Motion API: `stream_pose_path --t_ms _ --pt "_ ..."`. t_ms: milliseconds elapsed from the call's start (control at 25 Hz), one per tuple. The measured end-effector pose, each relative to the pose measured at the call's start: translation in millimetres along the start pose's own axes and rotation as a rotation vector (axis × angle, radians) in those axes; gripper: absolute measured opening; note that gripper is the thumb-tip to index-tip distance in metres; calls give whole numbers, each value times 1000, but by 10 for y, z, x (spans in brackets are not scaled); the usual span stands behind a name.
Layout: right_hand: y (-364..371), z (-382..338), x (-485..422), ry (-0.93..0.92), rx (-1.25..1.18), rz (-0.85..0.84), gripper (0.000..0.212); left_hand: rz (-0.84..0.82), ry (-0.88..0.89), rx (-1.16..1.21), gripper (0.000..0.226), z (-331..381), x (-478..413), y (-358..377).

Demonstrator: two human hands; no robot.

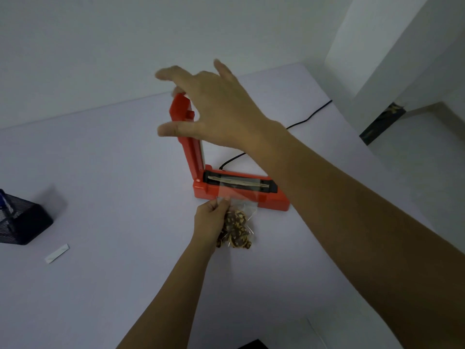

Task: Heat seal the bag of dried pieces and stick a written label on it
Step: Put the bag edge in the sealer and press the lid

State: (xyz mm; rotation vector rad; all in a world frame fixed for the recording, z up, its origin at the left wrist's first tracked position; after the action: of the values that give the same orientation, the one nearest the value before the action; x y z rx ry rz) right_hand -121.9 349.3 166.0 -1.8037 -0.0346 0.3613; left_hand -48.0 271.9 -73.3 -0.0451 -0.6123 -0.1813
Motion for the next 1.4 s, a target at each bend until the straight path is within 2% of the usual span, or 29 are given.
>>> stream_pose_path --t_ms 80,160,280,360,440,640,840,1040,1120,1280,1400 --pt "-13 171 72 83 -218 66 69 4 3 -22 30 10 -7 -2" --pt "97 580 325 281 -412 152 55 8 22 -54 32 23 -17 -7" --pt "627 1186 1021 598 -333 53 46 31 87 -140 32 87 -22 -13" --pt "1062 1395 1478 710 -242 -87 45 64 164 -220 32 162 -18 -11" --pt "1384 1448 1772 774 -241 -159 45 100 229 -284 31 238 -3 -3" --pt "1603 1432 1904 790 -189 -117 46 150 330 -400 29 355 45 10" --pt "1632 1430 1927 792 -168 -98 48 121 461 -473 22 513 138 145" --pt "1647 1442 1929 801 -148 -78 48 118 446 -430 21 485 141 155" --pt "1664 1456 1931 803 -150 -74 48 101 410 -367 21 457 148 142" --pt "1693 1487 1932 808 -161 -64 51 -35 268 -75 20 393 200 123" --pt "1557 1460 1952 872 -241 90 51 -119 231 74 21 397 299 88"
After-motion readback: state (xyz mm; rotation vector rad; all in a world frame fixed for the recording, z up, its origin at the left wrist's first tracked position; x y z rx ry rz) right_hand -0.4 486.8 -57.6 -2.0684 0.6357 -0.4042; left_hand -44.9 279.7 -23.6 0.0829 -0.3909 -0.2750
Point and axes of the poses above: each hand's wrist, its own x-axis away from the middle knuckle, its own y-axis out of the palm, z = x × y, the point moved 6 cm from there along -x, towards the middle knuckle, and after that the axes turned 8 degrees about x, right-handed, at the moved point
